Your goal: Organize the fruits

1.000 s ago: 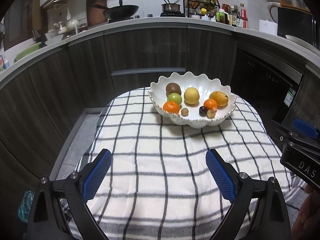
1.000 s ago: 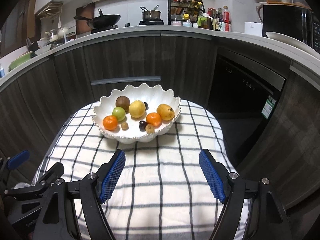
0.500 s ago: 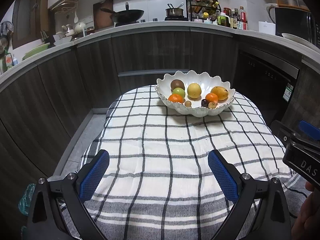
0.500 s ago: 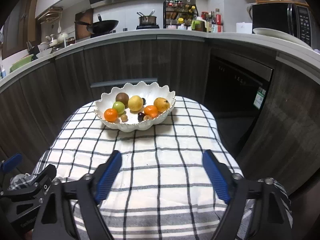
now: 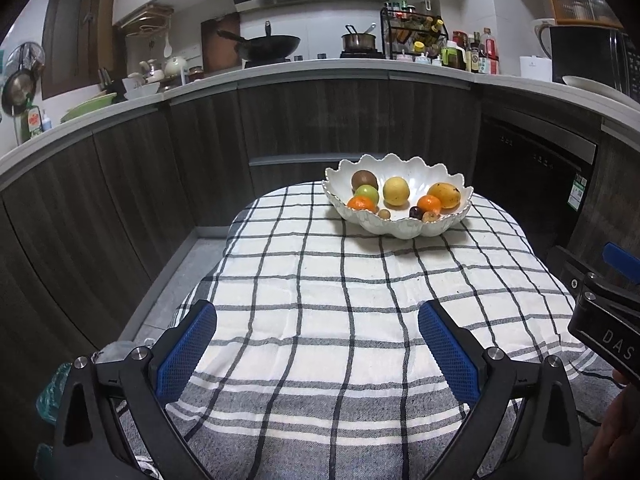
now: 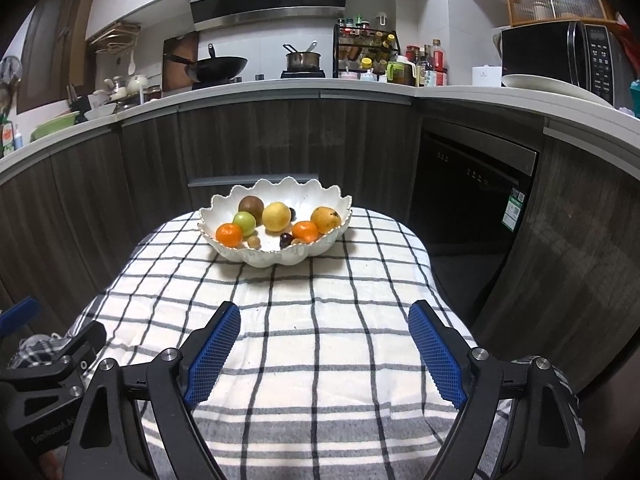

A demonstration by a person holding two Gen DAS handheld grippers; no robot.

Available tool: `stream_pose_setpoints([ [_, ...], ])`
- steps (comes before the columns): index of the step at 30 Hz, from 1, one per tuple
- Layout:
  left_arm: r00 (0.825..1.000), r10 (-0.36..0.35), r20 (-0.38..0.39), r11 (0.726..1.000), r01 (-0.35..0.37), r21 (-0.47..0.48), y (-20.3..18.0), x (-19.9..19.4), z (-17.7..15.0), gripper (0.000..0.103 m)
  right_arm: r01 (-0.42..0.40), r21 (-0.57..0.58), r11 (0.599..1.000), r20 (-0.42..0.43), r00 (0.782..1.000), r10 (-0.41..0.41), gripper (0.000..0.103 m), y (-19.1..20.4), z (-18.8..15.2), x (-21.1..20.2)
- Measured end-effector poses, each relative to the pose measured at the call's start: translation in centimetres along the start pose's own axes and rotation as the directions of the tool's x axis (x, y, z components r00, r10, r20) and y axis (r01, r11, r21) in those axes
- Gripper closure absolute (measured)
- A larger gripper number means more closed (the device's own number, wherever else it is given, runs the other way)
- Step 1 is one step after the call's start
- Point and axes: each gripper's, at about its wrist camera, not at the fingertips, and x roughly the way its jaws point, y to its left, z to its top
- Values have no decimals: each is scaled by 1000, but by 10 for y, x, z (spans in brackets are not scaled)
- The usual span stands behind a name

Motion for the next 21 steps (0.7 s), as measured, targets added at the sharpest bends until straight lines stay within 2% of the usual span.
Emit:
stream_pose_setpoints([
  [10,1000,18,8,1000,-18,-12,2,-7,-5,0,3,0,1000,12,1000,-3,16,-1,-5,-6],
  [21,1000,6,11,1000,-6,-11,1,-9,-4,0,-4,5,1000,13,1000,4,16,-3,-3,-8],
])
